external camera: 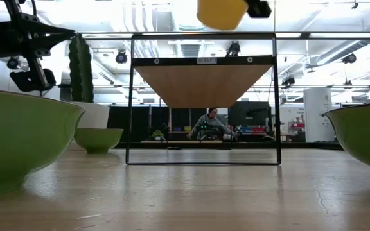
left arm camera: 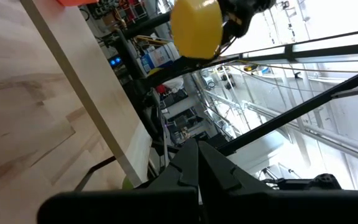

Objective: Pick & Place Mini bowls
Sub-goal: Stack the yellow bowl on the light orange bowl on the shelf

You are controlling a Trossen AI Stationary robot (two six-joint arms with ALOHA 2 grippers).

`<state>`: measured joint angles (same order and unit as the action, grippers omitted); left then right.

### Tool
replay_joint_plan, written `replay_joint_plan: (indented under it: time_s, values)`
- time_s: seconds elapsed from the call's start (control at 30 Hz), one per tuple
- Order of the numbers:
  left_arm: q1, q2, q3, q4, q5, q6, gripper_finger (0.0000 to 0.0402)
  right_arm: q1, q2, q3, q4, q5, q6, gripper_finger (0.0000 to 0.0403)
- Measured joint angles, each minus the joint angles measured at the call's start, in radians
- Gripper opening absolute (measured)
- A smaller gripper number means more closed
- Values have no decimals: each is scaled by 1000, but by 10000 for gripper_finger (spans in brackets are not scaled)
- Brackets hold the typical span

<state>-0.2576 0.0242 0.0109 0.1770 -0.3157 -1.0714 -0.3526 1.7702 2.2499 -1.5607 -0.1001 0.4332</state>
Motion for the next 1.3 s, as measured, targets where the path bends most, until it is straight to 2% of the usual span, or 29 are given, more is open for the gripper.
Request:
replay_joint_plan:
  time_s: [0.27, 0.57, 0.7, 1.3]
  values:
    - [0, 0, 0, 1, 0, -4, 0, -87, 151, 106, 10, 39, -26, 8]
    - [0, 0, 0, 3, 0, -5, 0, -175, 244, 106, 95, 53, -42, 8]
    - [-1, 0, 0, 3, 0, -5, 0, -183, 261, 106, 161, 51, -40, 8]
    - [-1, 0, 0, 1, 0, -6, 0, -221, 295, 97, 153, 77, -41, 8]
